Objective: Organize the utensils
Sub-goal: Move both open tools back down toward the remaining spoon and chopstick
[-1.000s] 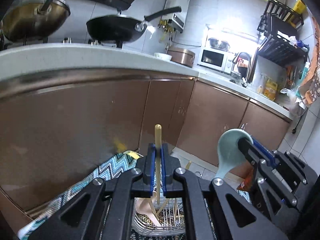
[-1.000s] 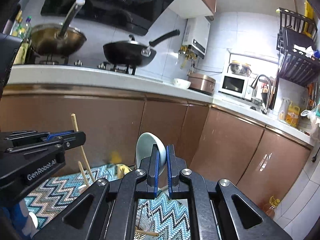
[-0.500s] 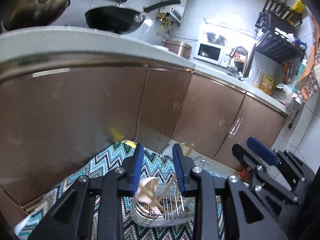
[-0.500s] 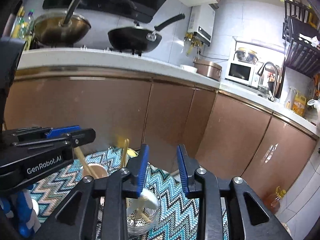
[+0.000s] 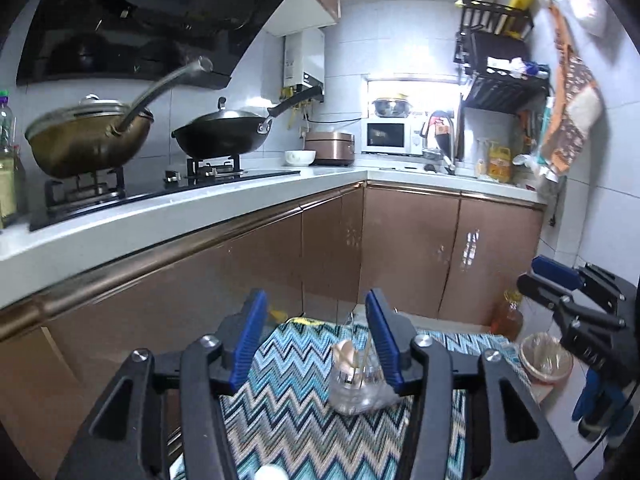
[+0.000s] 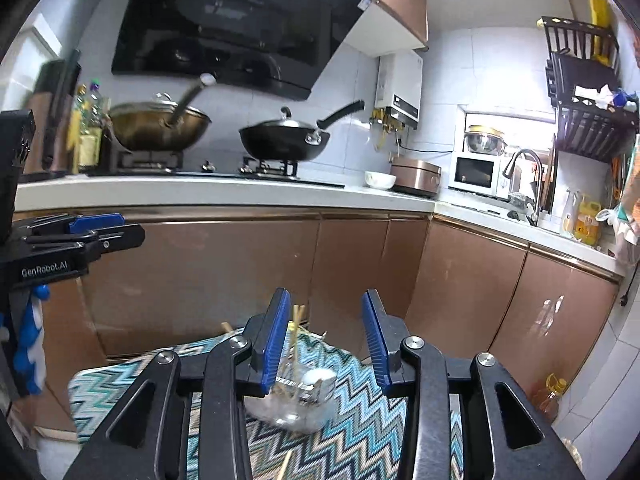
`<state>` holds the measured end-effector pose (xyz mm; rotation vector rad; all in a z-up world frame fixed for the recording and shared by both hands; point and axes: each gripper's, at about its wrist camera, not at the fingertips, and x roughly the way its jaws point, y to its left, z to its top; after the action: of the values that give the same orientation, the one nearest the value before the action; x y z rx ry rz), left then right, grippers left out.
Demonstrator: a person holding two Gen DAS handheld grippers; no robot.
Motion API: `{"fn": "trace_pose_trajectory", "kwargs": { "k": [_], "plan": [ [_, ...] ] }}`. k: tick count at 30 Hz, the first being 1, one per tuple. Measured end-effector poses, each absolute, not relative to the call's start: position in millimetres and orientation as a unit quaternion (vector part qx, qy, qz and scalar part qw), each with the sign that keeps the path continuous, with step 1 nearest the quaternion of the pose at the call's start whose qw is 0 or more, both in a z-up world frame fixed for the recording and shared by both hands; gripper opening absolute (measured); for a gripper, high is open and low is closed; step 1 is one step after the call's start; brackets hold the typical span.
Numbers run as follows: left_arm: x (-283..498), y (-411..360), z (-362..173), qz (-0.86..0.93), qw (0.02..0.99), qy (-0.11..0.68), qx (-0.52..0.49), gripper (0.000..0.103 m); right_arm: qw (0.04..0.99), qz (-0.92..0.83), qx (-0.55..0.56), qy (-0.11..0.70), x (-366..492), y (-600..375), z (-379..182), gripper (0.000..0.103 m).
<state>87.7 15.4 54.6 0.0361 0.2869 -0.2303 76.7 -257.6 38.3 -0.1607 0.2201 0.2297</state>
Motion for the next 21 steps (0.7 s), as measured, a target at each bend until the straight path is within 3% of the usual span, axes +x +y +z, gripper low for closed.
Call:
{"fn": "trace_pose_trajectory", "kwargs": {
  "k": [8,21],
  "plan": [
    [30,51,59,-0.099,0.987,0.125,0.009,0.070,0.984,0.119,-0.068,0.116,14,-255,42,0.040],
    [8,86,37,-0.108,0.983,0.148,-0.026,0.072,0.978,0.112,-0.056,0.166,-33,-256,16,0.044]
  ]
}}
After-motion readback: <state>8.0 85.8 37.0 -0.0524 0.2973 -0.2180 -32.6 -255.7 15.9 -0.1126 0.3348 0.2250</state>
